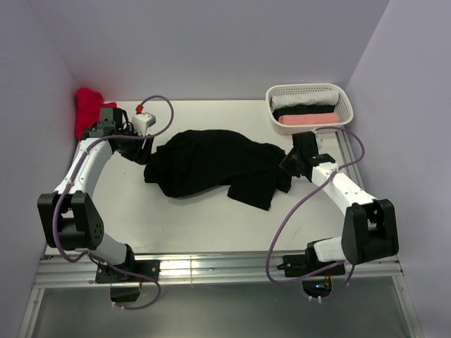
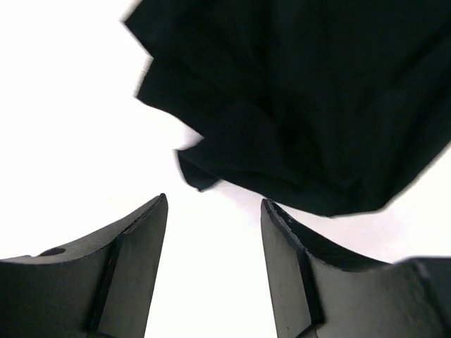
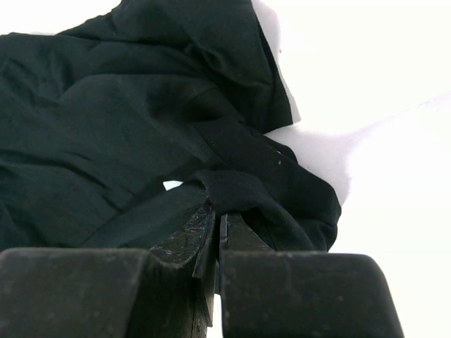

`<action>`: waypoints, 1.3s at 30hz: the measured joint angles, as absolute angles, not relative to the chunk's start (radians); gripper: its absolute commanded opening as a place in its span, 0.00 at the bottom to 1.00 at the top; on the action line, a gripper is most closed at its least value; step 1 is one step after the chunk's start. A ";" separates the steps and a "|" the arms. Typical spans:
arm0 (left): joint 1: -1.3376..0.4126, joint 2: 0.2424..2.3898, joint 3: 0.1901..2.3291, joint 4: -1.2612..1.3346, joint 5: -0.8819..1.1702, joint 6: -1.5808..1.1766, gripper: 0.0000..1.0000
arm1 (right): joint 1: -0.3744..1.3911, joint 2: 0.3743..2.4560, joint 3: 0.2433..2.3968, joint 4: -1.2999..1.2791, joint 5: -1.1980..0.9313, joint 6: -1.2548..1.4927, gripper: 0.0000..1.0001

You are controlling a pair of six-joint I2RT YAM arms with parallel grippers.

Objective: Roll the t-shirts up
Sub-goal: Flatten the tshirt

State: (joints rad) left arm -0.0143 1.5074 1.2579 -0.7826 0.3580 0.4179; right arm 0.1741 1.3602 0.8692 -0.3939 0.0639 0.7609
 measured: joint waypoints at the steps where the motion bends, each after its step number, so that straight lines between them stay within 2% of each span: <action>1: -0.006 1.515 1.275 -0.776 0.353 0.412 0.62 | 0.171 1.354 0.862 -0.390 0.064 0.761 0.00; 13: -0.001 1.741 1.359 -0.813 0.361 0.412 0.64 | 0.167 1.336 0.827 -0.358 0.059 0.761 0.00; 31: -0.001 1.784 1.404 -0.838 0.449 0.454 0.66 | 0.167 1.334 0.823 -0.349 0.041 0.761 0.00; 35: -0.001 1.798 1.412 -0.847 0.474 0.471 0.60 | 0.167 1.333 0.823 -0.342 0.037 0.761 0.00; 37: -0.001 1.804 1.412 -0.865 0.483 0.482 0.55 | 0.167 1.333 0.823 -0.340 0.037 0.761 0.00; 39: -0.001 1.808 1.412 -0.880 0.487 0.491 0.45 | 0.167 1.333 0.823 -0.340 0.037 0.761 0.00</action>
State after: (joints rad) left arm -0.0013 1.8084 1.4124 -0.8799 0.4873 0.4908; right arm 0.1673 1.3334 0.8234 -0.3397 0.0368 0.7612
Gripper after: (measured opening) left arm 0.518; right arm 0.020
